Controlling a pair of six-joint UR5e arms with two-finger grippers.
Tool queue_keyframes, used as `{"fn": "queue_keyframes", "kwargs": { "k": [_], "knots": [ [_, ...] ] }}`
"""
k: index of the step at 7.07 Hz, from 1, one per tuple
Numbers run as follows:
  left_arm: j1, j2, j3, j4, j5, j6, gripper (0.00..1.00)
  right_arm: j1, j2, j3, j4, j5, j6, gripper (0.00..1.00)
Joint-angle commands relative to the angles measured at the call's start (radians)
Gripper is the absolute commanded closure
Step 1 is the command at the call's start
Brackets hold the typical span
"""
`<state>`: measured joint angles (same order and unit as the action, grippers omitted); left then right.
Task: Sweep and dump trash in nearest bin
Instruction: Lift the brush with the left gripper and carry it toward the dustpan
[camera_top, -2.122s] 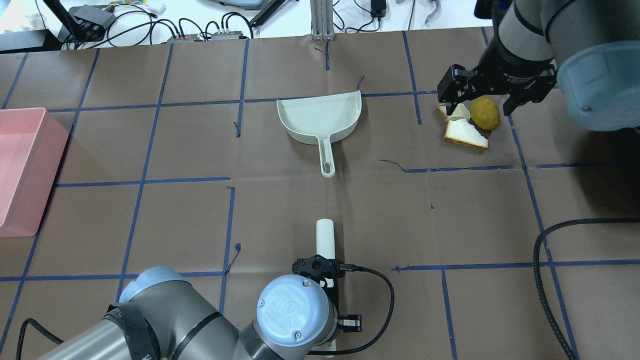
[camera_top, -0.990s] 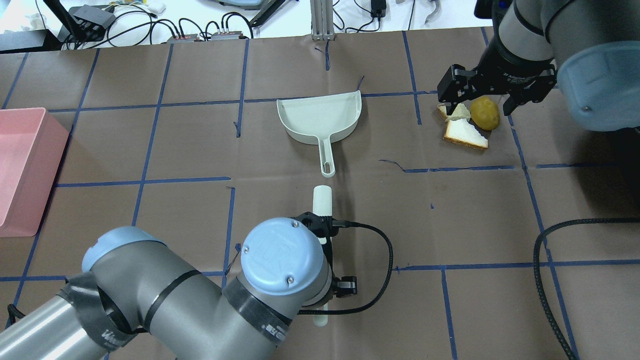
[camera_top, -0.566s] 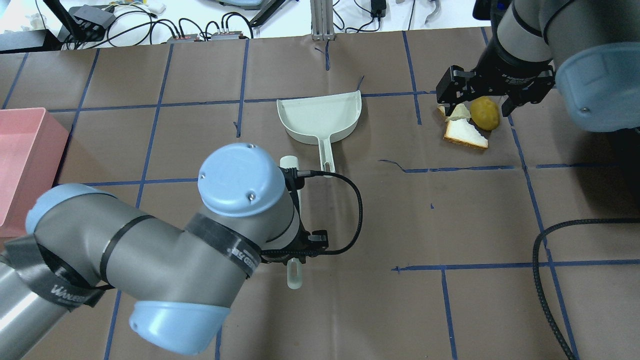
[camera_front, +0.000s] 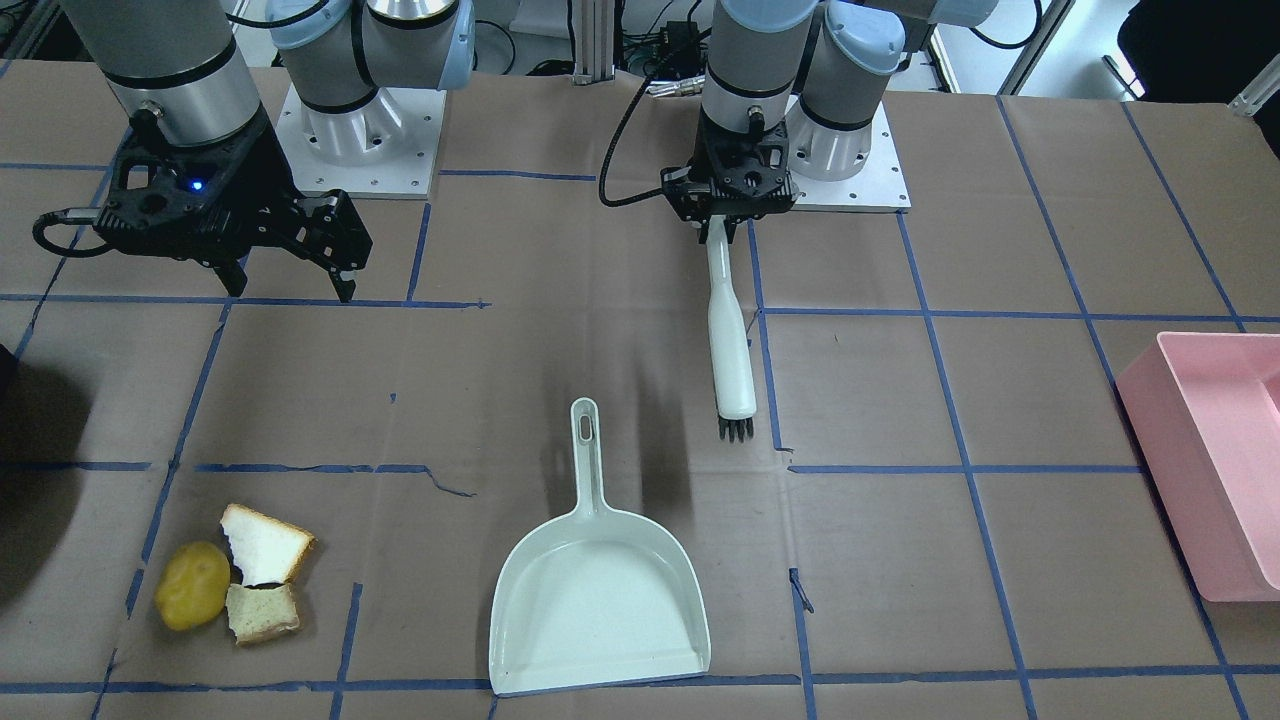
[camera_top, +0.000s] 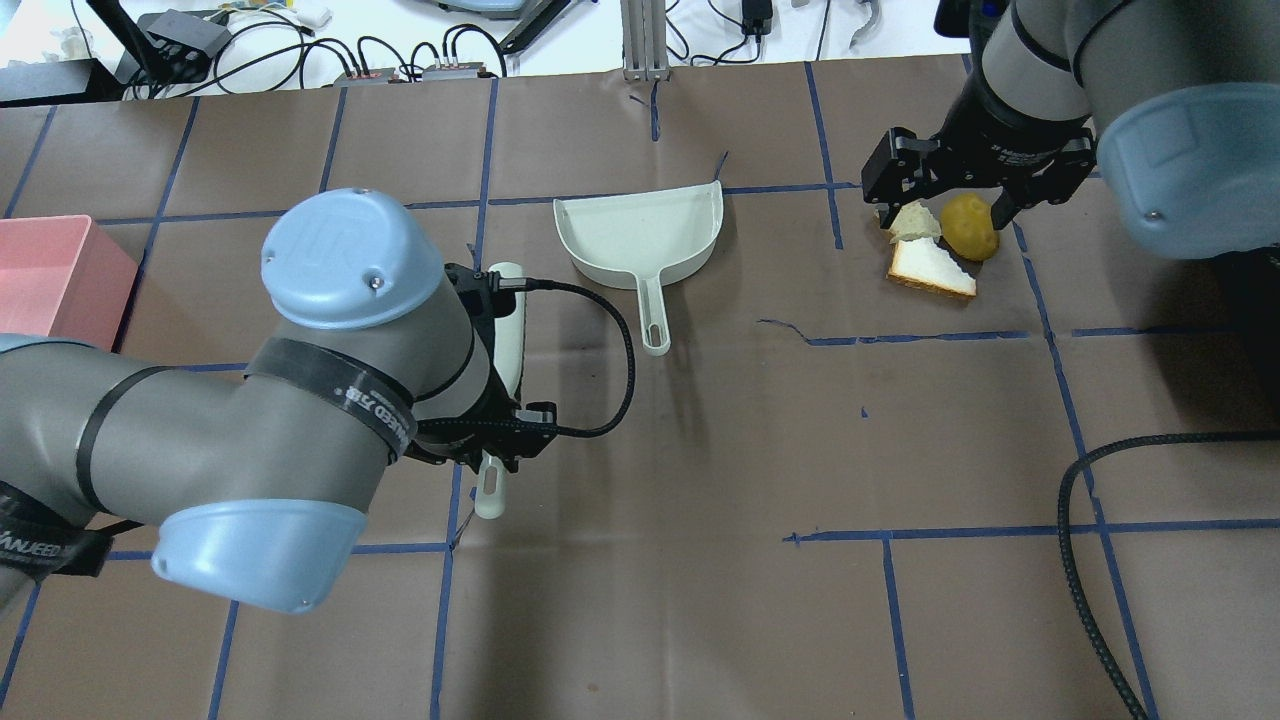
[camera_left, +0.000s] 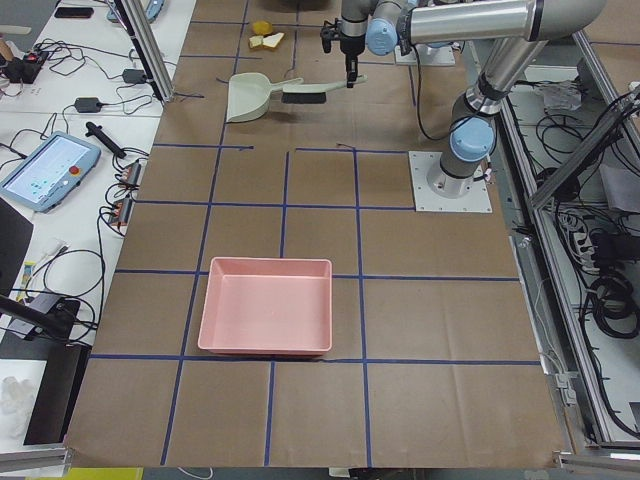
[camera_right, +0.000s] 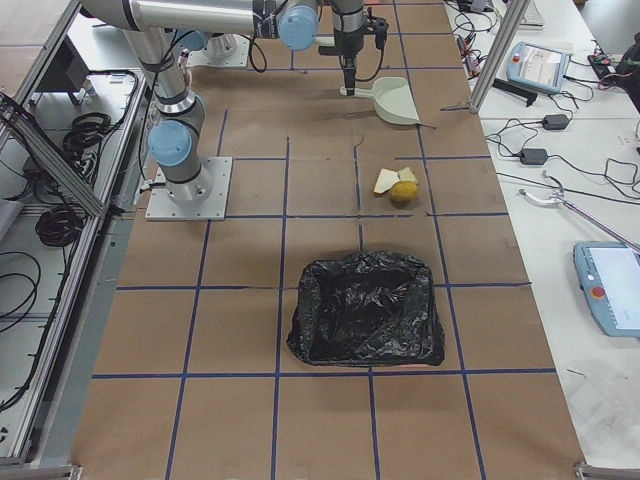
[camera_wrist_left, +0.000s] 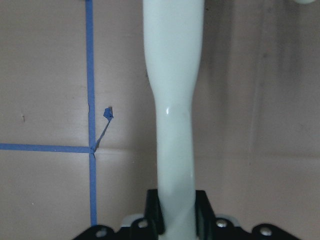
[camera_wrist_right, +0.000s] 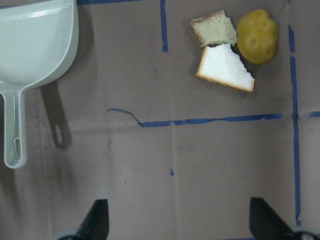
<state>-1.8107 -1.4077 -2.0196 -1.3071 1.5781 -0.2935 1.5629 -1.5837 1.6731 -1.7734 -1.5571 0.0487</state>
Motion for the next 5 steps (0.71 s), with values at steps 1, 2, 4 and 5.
{"fn": "queue_keyframes", "kwargs": {
  "k": [1, 2, 4, 5],
  "knots": [
    [0.08, 0.036, 0.002, -0.006, 0.003, 0.028, 1.0, 0.037, 0.03, -0.001, -0.027, 0.015, 0.013, 0.0],
    [0.13, 0.065, -0.001, -0.059, 0.002, 0.08, 1.0, 0.075, 0.063, -0.003, -0.061, 0.015, 0.013, 0.0],
    [0.172, 0.085, 0.004, -0.127, 0.0, 0.093, 1.0, 0.104, 0.079, -0.003, -0.064, 0.017, 0.016, 0.0],
    [0.194, 0.066, 0.01, -0.112, -0.006, 0.096, 1.0, 0.118, 0.083, -0.003, -0.064, 0.017, 0.043, 0.0]
  ]
}}
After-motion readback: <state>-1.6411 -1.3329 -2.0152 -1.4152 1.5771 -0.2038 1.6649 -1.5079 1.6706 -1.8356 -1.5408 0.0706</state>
